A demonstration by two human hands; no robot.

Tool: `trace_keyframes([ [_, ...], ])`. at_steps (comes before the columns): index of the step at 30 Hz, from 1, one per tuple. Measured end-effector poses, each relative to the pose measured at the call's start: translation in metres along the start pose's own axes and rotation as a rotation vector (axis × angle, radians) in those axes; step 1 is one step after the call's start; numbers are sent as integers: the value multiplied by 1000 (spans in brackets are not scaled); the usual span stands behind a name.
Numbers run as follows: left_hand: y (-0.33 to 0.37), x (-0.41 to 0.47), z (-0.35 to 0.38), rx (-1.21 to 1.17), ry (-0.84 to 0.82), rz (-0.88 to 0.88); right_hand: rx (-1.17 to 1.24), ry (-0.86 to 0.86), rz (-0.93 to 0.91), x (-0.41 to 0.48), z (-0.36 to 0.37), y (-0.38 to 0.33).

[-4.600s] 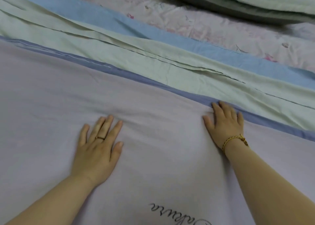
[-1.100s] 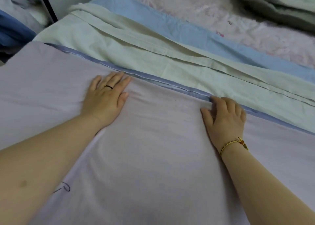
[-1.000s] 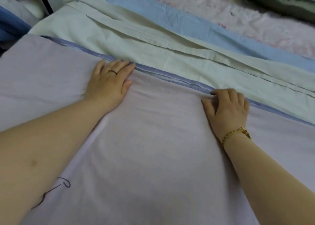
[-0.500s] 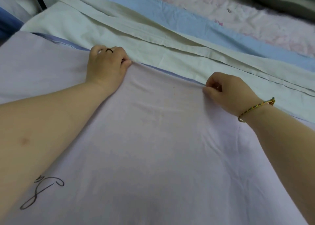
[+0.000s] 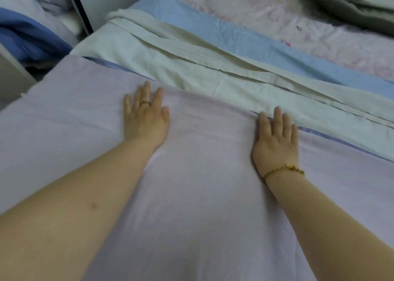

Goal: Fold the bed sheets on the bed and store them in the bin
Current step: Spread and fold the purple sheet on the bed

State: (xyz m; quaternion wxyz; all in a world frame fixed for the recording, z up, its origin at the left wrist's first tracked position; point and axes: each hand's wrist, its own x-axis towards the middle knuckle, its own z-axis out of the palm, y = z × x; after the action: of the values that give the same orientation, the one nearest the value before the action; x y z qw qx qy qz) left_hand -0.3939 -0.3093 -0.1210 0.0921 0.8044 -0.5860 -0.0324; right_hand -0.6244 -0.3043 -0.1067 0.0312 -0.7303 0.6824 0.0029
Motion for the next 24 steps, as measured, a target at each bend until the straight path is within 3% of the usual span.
trace_keyframes([
  [3, -36, -49, -14, 20, -80, -9, 82, -14, -89, -66, 12, -24],
  [7, -103, -121, -40, 67, -159, -121, 78, -169, -188, -136, 27, -55],
  [11, -155, -184, -61, 108, -277, -139, 56, -300, -175, -168, 6, -80],
  [18, -173, -177, -44, 59, -181, 19, 18, -404, -31, -171, -8, -101],
  [21, -185, -142, -39, 8, -103, 152, 23, -399, 90, -164, -7, -131],
  [24, -189, -103, -36, -12, -127, 221, 36, -392, 187, -146, -3, -179],
])
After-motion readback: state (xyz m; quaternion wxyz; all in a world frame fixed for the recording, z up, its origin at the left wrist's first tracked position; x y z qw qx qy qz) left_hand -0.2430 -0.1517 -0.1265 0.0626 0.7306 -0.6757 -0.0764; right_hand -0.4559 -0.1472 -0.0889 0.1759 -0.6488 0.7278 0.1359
